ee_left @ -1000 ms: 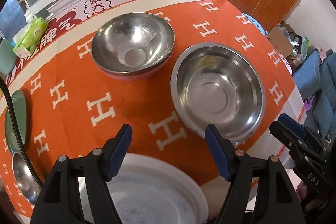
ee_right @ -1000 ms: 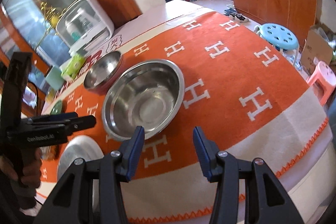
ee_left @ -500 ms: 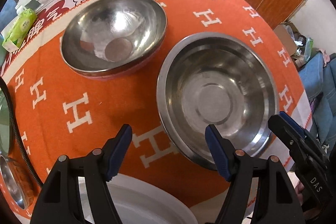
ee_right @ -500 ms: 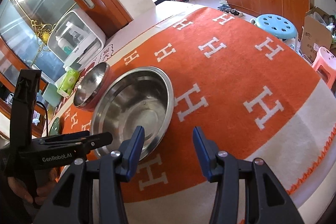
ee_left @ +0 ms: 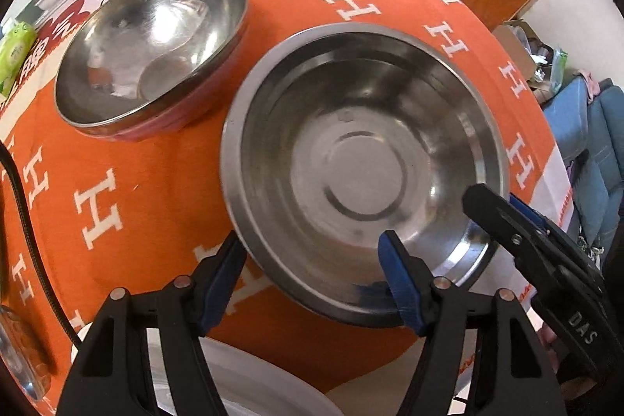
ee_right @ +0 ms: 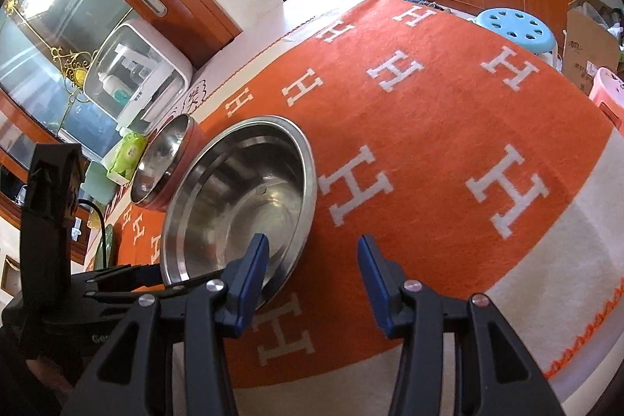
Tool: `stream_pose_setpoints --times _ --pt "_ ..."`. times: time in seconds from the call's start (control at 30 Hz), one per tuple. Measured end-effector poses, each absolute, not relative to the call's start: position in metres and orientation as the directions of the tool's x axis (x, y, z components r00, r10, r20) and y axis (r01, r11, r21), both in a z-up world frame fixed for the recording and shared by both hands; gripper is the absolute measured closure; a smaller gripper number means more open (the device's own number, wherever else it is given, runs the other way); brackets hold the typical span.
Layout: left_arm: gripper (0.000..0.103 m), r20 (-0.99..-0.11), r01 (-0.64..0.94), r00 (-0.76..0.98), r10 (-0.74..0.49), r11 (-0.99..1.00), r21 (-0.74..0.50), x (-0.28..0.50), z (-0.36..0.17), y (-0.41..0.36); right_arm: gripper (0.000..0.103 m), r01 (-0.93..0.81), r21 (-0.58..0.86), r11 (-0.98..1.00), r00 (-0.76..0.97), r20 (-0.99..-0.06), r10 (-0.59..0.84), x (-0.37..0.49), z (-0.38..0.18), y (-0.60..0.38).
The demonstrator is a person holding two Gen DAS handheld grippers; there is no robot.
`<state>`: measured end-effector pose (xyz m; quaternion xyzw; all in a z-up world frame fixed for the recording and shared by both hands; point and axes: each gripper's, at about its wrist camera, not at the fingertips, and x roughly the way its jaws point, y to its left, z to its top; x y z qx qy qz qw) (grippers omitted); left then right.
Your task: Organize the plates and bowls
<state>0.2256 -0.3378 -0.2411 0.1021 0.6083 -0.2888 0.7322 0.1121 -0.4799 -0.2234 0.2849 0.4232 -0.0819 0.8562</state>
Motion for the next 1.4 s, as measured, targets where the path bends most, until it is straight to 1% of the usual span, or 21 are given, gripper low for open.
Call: stream_pose_setpoints --times 0.07,0.13,0.2,0.23,0.33,0.5,0.93,1.4 --pt "0.042 -0.946 0.555 0.087 -0.312 0.804 -0.214 0.224 -0.241 -0.340 0.062 0.382 0.419 0.824 0.628 -0.771 0.101 0.113 -0.223 -0.479" --pt "0.050 -0.944 0.555 0.083 -0.319 0.802 -0.222 0.224 -0.241 -0.341 0.068 0.376 0.419 0.826 0.630 -0.770 0.104 0.114 -0.222 -0.477" --pt "0.062 -0.942 0.551 0.078 -0.327 0.802 -0.233 0.224 -0.242 -0.341 0.073 0.372 0.417 0.829 0.630 -0.770 0.105 0.116 -0.221 -0.475" --pt "0.062 -0.942 0.548 0.076 -0.328 0.803 -0.236 0.225 -0.242 -0.342 0.076 0.370 0.417 0.830 0.629 -0.770 0.107 0.116 -0.221 -0.474" --pt "0.064 -0.940 0.541 0.078 -0.332 0.806 -0.240 0.225 -0.244 -0.342 0.078 0.369 0.414 0.832 0.624 -0.774 0.108 0.117 -0.220 -0.472" --pt "0.074 -0.933 0.528 0.081 -0.350 0.809 -0.257 0.227 -0.241 -0.333 0.087 0.361 0.404 0.840 0.614 -0.782 0.112 0.117 -0.219 -0.468" --pt "0.075 -0.925 0.555 0.086 -0.370 0.789 -0.264 0.213 -0.234 -0.323 0.086 0.382 0.388 0.839 0.588 -0.802 0.104 0.103 -0.215 -0.457" --pt "0.075 -0.899 0.553 0.143 -0.414 0.787 -0.274 0.188 -0.207 -0.283 0.086 0.320 0.354 0.879 0.611 -0.786 0.094 0.088 -0.187 -0.422"
